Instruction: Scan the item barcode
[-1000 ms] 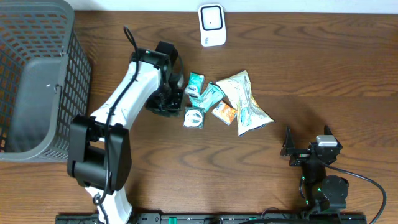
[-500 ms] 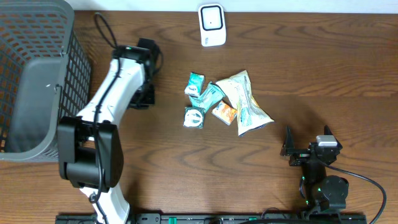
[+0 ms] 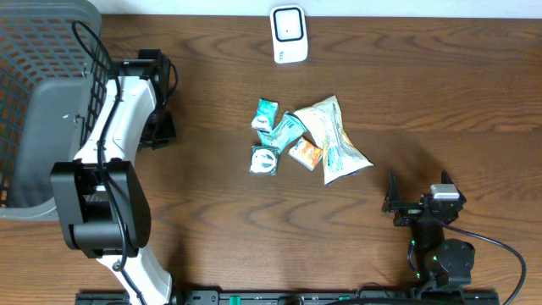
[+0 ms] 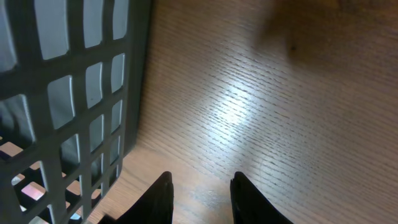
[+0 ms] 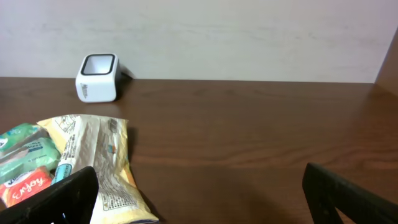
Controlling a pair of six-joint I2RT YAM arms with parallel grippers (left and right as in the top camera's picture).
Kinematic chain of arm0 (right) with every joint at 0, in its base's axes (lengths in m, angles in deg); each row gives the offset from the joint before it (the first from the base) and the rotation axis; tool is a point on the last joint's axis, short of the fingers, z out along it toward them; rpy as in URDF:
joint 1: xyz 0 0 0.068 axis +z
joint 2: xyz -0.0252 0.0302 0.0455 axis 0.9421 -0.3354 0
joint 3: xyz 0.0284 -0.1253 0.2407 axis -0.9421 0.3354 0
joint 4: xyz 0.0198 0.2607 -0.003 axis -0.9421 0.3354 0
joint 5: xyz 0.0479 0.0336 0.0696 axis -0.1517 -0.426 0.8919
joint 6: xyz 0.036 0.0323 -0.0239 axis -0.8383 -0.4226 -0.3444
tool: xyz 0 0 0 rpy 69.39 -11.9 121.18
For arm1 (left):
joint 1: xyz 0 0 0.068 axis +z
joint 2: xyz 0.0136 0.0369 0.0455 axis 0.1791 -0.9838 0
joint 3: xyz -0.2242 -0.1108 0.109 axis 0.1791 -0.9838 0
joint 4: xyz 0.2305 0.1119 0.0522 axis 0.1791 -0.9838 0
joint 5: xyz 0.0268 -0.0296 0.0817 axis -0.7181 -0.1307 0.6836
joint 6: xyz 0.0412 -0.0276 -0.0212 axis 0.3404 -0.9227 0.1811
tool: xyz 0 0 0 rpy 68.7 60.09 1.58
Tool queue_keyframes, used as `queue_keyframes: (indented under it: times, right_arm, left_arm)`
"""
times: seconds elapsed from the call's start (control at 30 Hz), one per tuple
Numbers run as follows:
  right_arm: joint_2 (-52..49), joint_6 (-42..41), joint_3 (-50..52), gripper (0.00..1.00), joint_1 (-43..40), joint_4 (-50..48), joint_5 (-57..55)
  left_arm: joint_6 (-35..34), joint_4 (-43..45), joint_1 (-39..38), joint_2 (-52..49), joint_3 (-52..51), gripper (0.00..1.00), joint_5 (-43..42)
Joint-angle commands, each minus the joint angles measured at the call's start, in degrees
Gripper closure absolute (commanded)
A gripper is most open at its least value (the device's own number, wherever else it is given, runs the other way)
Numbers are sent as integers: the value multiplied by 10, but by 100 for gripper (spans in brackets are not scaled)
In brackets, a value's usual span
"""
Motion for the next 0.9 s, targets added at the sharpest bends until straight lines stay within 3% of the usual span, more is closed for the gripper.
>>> queue_keyframes:
  times: [0.0, 0.87]
  right_arm:
    - [4, 6, 1, 1, 2, 2, -1]
    - [4, 6, 1, 1, 2, 2, -1]
  left_arm:
    - [-5, -4, 11, 12, 9, 69, 8]
    - [10, 6, 88, 12, 9, 62, 8]
